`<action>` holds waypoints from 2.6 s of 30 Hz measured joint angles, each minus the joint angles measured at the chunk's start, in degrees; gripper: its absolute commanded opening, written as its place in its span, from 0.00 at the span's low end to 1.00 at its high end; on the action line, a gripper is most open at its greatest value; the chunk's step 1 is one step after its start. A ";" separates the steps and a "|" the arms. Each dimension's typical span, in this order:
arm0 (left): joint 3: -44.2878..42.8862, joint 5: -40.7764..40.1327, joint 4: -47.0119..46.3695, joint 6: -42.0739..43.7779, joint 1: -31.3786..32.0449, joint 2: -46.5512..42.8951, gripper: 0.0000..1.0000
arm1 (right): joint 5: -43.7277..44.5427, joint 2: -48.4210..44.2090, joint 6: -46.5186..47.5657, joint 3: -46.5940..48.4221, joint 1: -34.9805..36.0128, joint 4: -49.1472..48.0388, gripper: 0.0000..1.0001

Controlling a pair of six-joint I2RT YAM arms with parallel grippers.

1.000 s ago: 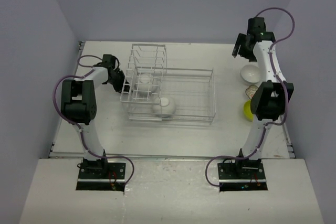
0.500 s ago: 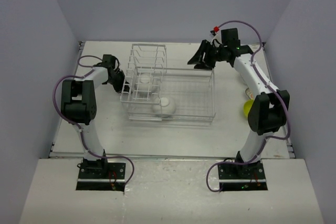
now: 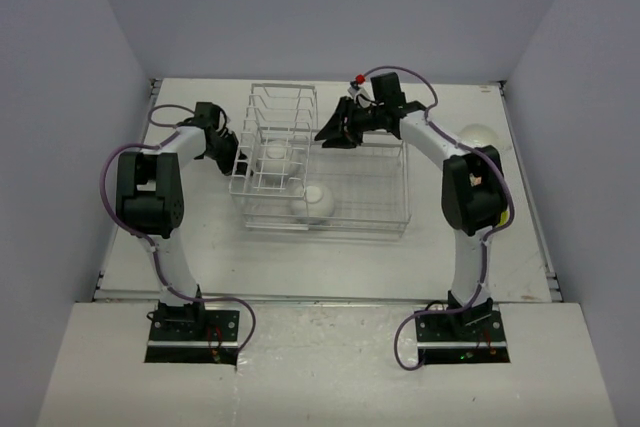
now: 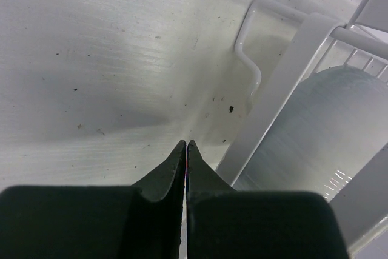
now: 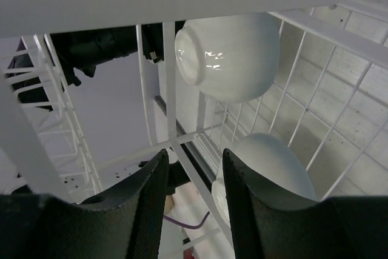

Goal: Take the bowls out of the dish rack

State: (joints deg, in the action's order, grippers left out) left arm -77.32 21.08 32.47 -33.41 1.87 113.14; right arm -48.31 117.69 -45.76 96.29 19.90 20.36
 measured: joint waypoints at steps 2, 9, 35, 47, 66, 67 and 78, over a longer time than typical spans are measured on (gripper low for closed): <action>-0.04 0.35 0.00 0.00 0.00 0.00 0.00 | -0.92 2.10 -1.77 -0.02 0.59 -2.12 0.42; -0.04 2.34 -0.20 -0.09 0.00 0.00 0.00 | -2.32 6.47 -5.68 0.02 1.05 -6.88 0.43; 2.54 4.55 -3.19 -1.40 -0.37 -1.07 0.00 | 5.16 9.66 -1.92 4.15 8.04 -7.93 0.80; 3.08 4.55 -3.48 -1.75 -0.37 -1.44 0.00 | 13.92 6.36 -4.72 -5.03 9.40 -7.89 0.81; 3.19 4.98 -4.61 -1.97 -0.74 -2.19 0.00 | 19.37 1.44 -10.32 -11.96 10.75 -14.67 0.87; 3.19 4.98 -4.61 -1.97 -0.74 -2.19 0.00 | 19.50 1.25 -10.27 -11.67 10.75 -14.43 0.87; 3.19 5.42 -4.61 -1.97 -0.96 -2.19 0.00 | 19.89 1.75 -10.12 -5.77 10.78 -13.07 0.90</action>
State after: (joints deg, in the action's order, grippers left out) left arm -74.13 26.50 27.86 -35.38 0.91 110.96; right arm -28.42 119.44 -55.88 90.52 30.68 7.29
